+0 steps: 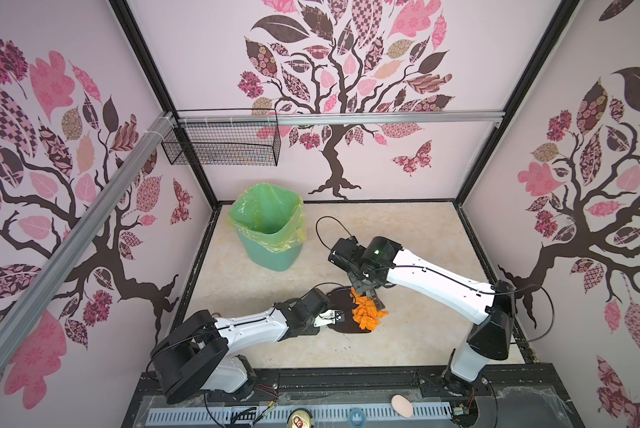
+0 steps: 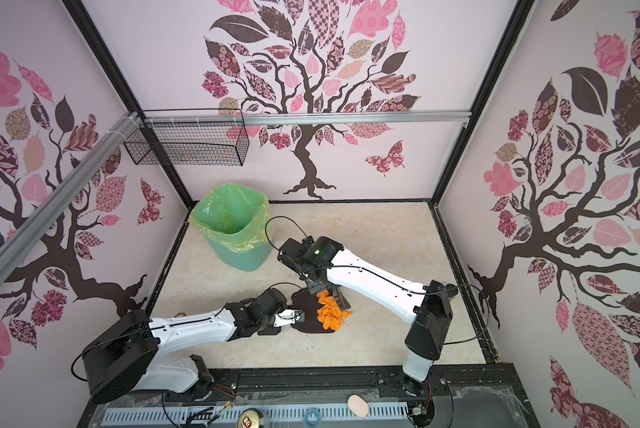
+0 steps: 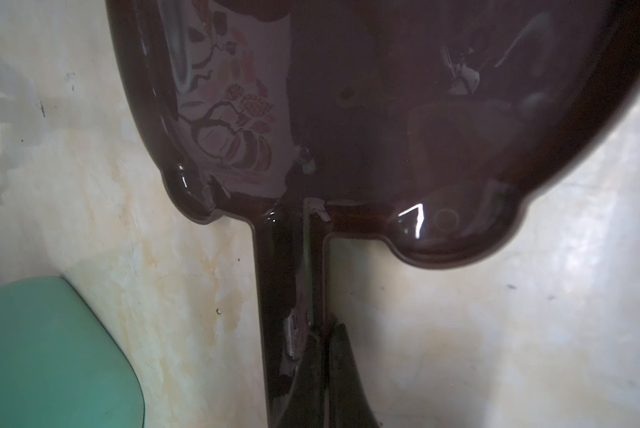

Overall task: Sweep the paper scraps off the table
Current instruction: 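Push the orange scraps onto the dustpan with the right gripper's brush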

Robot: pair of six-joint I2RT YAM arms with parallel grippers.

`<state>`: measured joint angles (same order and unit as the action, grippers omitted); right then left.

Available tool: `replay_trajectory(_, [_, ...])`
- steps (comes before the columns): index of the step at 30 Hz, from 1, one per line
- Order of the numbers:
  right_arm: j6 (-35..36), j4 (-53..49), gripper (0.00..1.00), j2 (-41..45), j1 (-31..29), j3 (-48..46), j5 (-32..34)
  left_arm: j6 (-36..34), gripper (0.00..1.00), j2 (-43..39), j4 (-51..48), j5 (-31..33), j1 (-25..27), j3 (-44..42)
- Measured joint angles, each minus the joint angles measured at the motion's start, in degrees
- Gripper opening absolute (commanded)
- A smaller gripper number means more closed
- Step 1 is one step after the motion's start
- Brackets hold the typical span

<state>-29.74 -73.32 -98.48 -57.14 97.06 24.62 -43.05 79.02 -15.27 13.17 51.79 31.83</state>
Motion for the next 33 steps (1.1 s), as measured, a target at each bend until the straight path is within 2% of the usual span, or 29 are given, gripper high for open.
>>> replay_trajectory(10, [-1.7,-0.8,0.00,-0.1,-1.7,3.4,-2.4,0.0,0.00,0.7,0.1,0.3,0.0,0.6])
replay_trajectory(17, [-3.1,-3.0,0.00,0.1,-1.7,4.9,-1.8,0.0,0.00,0.2,-0.3,0.0,0.0,0.6])
replay_trajectory(25, [-4.0,-6.2,0.00,5.3,-1.2,6.1,2.8,0.2,0.00,-7.0,-5.1,-3.0,-1.7,0.6])
replay_trajectory(33, [-3.4,-6.3,0.00,16.3,4.8,0.5,4.7,0.7,0.00,-16.7,-14.4,-7.1,-4.2,3.0])
